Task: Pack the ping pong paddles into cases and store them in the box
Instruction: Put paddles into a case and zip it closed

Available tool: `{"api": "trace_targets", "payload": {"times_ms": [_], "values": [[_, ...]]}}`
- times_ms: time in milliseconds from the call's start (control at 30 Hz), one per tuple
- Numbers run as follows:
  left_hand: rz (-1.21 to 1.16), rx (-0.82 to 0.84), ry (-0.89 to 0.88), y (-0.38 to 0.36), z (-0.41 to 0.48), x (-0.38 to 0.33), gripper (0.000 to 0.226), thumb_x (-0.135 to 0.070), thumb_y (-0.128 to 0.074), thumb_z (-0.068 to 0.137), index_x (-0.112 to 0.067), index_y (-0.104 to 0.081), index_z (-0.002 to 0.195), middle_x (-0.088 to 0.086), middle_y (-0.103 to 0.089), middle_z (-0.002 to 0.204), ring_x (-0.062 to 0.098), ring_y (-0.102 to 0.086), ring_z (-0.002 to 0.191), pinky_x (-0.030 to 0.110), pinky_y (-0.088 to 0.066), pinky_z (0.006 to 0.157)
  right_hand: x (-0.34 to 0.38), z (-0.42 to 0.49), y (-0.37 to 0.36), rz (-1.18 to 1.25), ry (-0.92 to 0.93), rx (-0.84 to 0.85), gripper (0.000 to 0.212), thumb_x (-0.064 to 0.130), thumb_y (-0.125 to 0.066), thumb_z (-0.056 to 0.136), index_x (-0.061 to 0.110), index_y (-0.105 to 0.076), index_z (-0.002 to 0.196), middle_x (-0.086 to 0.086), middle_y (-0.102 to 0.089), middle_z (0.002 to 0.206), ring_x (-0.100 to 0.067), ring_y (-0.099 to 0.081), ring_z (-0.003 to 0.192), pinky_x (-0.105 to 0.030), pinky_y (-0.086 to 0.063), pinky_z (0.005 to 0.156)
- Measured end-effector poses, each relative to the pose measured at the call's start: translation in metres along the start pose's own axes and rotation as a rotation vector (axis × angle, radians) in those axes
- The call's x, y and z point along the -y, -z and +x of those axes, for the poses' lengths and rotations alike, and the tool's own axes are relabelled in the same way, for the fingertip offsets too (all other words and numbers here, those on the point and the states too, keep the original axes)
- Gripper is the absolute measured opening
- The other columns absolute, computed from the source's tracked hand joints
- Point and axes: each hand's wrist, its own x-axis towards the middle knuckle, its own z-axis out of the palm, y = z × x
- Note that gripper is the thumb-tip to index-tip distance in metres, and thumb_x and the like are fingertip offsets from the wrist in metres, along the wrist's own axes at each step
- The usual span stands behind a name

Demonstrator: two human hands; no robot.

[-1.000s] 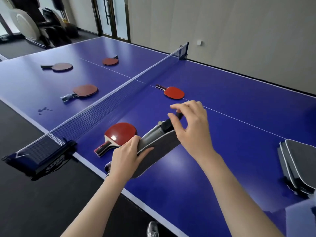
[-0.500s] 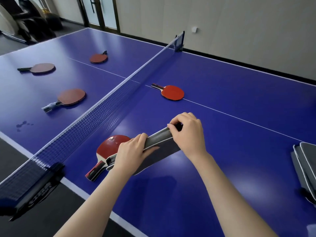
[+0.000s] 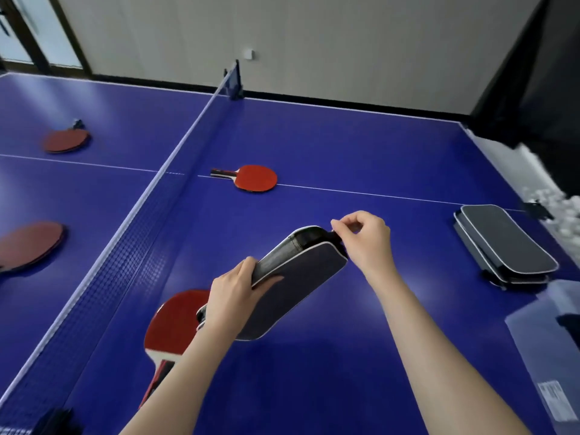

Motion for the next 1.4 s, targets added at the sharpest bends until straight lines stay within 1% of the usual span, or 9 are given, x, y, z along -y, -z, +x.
{"api": "trace_targets", "payload": {"times_ms": [100,200,267,400,500,733,933,1133,1400], "values": [[-0.092,0.007,-0.040,0.003,0.002,-0.004,0.040,-0.061,-0.053,0.079,-0.025,-0.038,0.074,-0.014,-0.046,0.060,0.008,-0.041,0.047,0.016,-0.026,0.047,-0.012,0.002,0.013,0.032,-0.096,-0.029,0.015,0.023,-0.069,0.086,0.012,-0.065,0.077,0.012,-0.060,0.068,-0.013,-0.058,0.072,-0.028,-0.046,0.071],[-0.226,-0.032,0.038,0.006,0.005,-0.009,0.048,-0.070,-0.048,0.075,-0.022,-0.042,0.071,-0.011,-0.051,0.059,0.009,-0.048,0.052,0.025,-0.037,0.049,-0.027,0.005,0.027,0.081,-0.184,-0.066,0.016,0.023,-0.068,0.087,0.012,-0.065,0.076,0.006,-0.064,0.071,-0.016,-0.060,0.076,-0.026,-0.044,0.069],[-0.335,-0.091,0.108,0.008,0.007,-0.016,0.044,-0.071,-0.051,0.071,-0.028,-0.041,0.069,-0.011,-0.053,0.060,0.008,-0.052,0.057,0.022,-0.037,0.049,-0.038,0.006,0.037,0.132,-0.257,-0.090,0.018,0.025,-0.066,0.088,0.010,-0.067,0.077,-0.003,-0.068,0.077,-0.020,-0.062,0.079,-0.027,-0.045,0.069],[-0.463,-0.163,0.097,0.008,0.011,-0.041,0.037,-0.063,-0.059,0.070,-0.035,-0.035,0.064,-0.025,-0.054,0.064,-0.002,-0.048,0.056,0.010,-0.036,0.053,-0.056,0.003,0.055,0.233,-0.380,-0.111,0.023,0.026,-0.066,0.089,0.011,-0.066,0.071,-0.005,-0.066,0.072,-0.021,-0.060,0.075,-0.038,-0.049,0.075],[-0.514,-0.200,0.077,0.005,0.011,-0.058,0.038,-0.051,-0.066,0.071,-0.037,-0.032,0.063,-0.026,-0.051,0.059,-0.005,-0.045,0.052,0.004,-0.034,0.053,-0.064,0.001,0.065,0.312,-0.459,-0.096,0.022,0.026,-0.066,0.088,0.013,-0.065,0.070,-0.004,-0.064,0.069,-0.017,-0.058,0.070,-0.032,-0.048,0.068],[-0.696,-0.314,0.241,0.000,0.019,-0.082,0.036,-0.044,-0.069,0.078,-0.026,-0.041,0.063,-0.015,-0.047,0.056,0.002,-0.040,0.052,0.010,-0.035,0.050,-0.078,-0.023,0.065,0.425,-0.606,0.059,0.018,0.025,-0.069,0.088,0.011,-0.067,0.077,-0.006,-0.065,0.071,-0.015,-0.061,0.068,-0.025,-0.048,0.061],[-0.784,-0.493,0.406,0.000,0.034,-0.093,0.040,-0.040,-0.068,0.084,-0.019,-0.041,0.064,-0.009,-0.041,0.060,-0.002,-0.038,0.050,0.009,-0.035,0.048,-0.087,-0.053,0.059,0.402,-0.653,0.001,0.023,0.021,-0.068,0.088,0.011,-0.065,0.068,-0.006,-0.064,0.068,-0.017,-0.060,0.068,-0.027,-0.049,0.062],[-0.903,-0.589,0.532,-0.001,0.050,-0.103,0.036,-0.047,-0.066,0.083,-0.021,-0.047,0.068,-0.008,-0.047,0.064,-0.005,-0.042,0.051,0.008,-0.037,0.048,-0.083,-0.075,0.055,0.619,-0.793,0.005,0.016,0.017,-0.070,0.086,0.005,-0.063,0.078,-0.009,-0.063,0.070,-0.019,-0.061,0.067,-0.029,-0.053,0.059],[-1.089,-0.682,0.723,-0.017,0.067,-0.132,0.045,-0.049,-0.066,0.083,-0.016,-0.040,0.065,-0.006,-0.045,0.063,-0.001,-0.041,0.049,0.012,-0.038,0.049,-0.060,-0.099,0.025,0.818,-0.934,-0.025,0.016,0.012,-0.071,0.085,0.005,-0.063,0.072,-0.009,-0.062,0.066,-0.020,-0.062,0.067,-0.031,-0.053,0.058]]}}
